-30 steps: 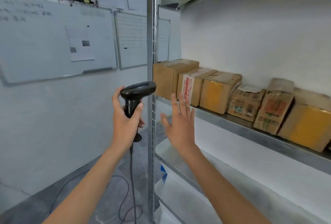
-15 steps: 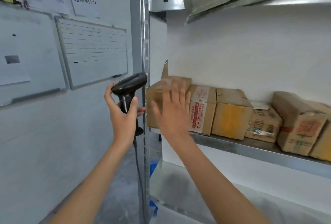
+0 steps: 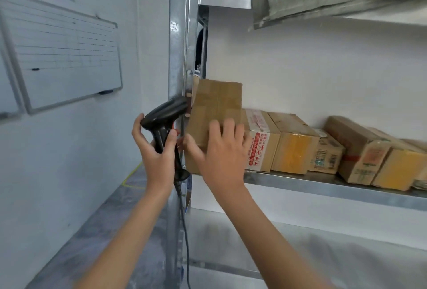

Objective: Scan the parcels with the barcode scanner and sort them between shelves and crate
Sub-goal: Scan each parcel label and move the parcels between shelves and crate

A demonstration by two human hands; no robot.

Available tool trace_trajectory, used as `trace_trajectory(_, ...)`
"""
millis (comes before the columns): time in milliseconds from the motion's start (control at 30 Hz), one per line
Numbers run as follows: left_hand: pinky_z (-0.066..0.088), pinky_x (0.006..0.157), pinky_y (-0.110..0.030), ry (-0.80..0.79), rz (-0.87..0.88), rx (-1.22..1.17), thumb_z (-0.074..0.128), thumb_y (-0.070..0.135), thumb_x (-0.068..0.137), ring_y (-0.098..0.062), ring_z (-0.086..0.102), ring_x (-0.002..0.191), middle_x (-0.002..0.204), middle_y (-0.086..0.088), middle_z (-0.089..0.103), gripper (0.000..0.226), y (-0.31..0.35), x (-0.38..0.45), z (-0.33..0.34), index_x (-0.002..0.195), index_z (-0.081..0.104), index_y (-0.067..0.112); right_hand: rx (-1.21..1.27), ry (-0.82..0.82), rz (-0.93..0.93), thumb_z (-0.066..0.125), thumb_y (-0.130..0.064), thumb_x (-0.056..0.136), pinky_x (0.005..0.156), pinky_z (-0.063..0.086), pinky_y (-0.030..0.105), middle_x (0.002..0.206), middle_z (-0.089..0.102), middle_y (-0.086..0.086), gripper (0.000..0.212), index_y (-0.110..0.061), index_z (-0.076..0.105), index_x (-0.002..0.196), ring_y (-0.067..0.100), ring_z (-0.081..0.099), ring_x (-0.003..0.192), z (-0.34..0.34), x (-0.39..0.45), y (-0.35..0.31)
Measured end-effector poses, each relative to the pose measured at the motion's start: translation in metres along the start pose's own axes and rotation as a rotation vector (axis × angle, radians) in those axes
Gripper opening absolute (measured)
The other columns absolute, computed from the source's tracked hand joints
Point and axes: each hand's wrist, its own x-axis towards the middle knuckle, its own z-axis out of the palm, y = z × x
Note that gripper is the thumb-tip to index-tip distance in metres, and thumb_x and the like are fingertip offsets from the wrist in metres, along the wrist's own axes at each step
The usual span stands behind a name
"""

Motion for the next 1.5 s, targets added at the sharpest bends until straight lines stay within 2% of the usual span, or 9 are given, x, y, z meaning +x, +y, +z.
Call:
trace_trajectory(133,0.062,0.075,-0.031,-0.051,-0.041,-0.049,0.054,-0.001,0.101,-0.012,0.075,0.082,0.115,-0.012,0.066,0.062,0.003,-0.010,-0.005,0.146,0.025,0.031,-0.018,-0.110,0.175,0.052,-0.074,0.081,0.083,0.045,0.046,0.112,0.058,0.015,0.068,-0.013,0.061,0.108,0.036,0.055,0.104,-0.009,0.005,-0.009)
trace_trajectory(233,0.063,0.077,-0.037,-0.066,-0.078,-0.060,0.057,0.002,0.100,-0.018,0.076,0.091,0.120,-0.012,0.065,0.062,-0.001,-0.010,-0.010,0.141,0.028,0.038,0.074,-0.464,0.267,0.053,-0.074,0.082,0.114,0.025,0.055,0.161,0.016,0.022,0.092,-0.021,0.027,0.153,0.044,0.024,0.144,-0.016,0.019,-0.011)
trace_trajectory(400,0.055,0.096,-0.057,-0.024,-0.094,-0.040,0.068,0.016,0.094,-0.030,0.068,0.113,0.138,-0.018,0.057,0.067,0.003,-0.015,-0.021,0.143,0.031,0.043,0.055,-0.646,0.272,0.055,-0.070,0.083,0.117,0.018,0.057,0.163,-0.012,0.022,0.102,-0.022,0.006,0.158,0.049,0.011,0.145,-0.032,0.016,-0.021)
trace_trajectory(500,0.061,0.082,-0.033,-0.011,-0.087,-0.052,0.061,0.004,0.098,-0.013,0.071,0.105,0.135,-0.015,0.058,0.065,-0.003,-0.020,-0.029,0.147,0.028,0.032,0.033,-0.666,0.309,0.056,-0.077,0.078,0.117,0.014,0.061,0.163,-0.013,0.022,0.109,-0.022,0.006,0.157,0.049,0.002,0.147,-0.033,0.004,-0.029)
trace_trajectory(567,0.058,0.070,-0.019,-0.011,-0.102,-0.072,0.059,0.001,0.099,-0.006,0.071,0.100,0.133,-0.013,0.058,0.065,-0.004,-0.022,-0.035,0.149,0.027,0.029,0.050,-0.669,0.350,0.055,-0.081,0.077,0.118,0.009,0.065,0.163,-0.016,0.022,0.114,-0.022,0.000,0.158,0.050,-0.005,0.148,-0.031,0.007,-0.031)
trace_trajectory(733,0.061,0.071,-0.033,-0.058,-0.164,-0.078,0.062,0.005,0.098,-0.039,0.069,0.108,0.133,-0.022,0.059,0.066,-0.006,-0.025,-0.045,0.145,0.030,0.037,0.047,-0.657,0.401,0.057,-0.072,0.082,0.114,0.018,0.062,0.163,-0.014,0.024,0.108,-0.021,0.001,0.159,0.051,0.007,0.146,-0.027,0.014,-0.035)
trace_trajectory(1033,0.062,0.073,-0.031,-0.004,-0.254,-0.056,0.060,0.005,0.099,-0.026,0.076,0.078,0.110,-0.012,0.069,0.064,-0.015,-0.044,-0.067,0.145,0.029,0.037,0.054,-0.530,0.420,0.056,-0.071,0.075,0.111,0.023,0.054,0.165,-0.004,0.015,0.102,-0.030,0.011,0.157,0.044,0.020,0.140,-0.049,-0.054,-0.036)
trace_trajectory(1233,0.061,0.086,-0.043,0.004,-0.376,-0.027,0.063,0.006,0.098,-0.039,0.070,0.106,0.127,-0.023,0.065,0.067,-0.040,-0.060,-0.083,0.146,0.030,0.037,0.125,-0.347,0.431,0.051,-0.074,0.066,0.101,0.038,0.054,0.163,0.019,0.015,0.100,-0.030,0.030,0.153,0.040,0.035,0.131,-0.060,-0.115,-0.026)
trace_trajectory(1500,0.062,0.081,-0.043,-0.016,-0.488,-0.085,0.057,0.005,0.100,-0.032,0.072,0.098,0.116,-0.022,0.068,0.052,-0.050,-0.084,-0.095,0.139,0.036,0.033,0.304,-0.261,0.435,0.064,-0.061,0.065,0.106,0.039,0.054,0.164,0.019,0.010,0.099,-0.028,0.032,0.152,0.037,0.036,0.134,-0.070,-0.169,-0.013)
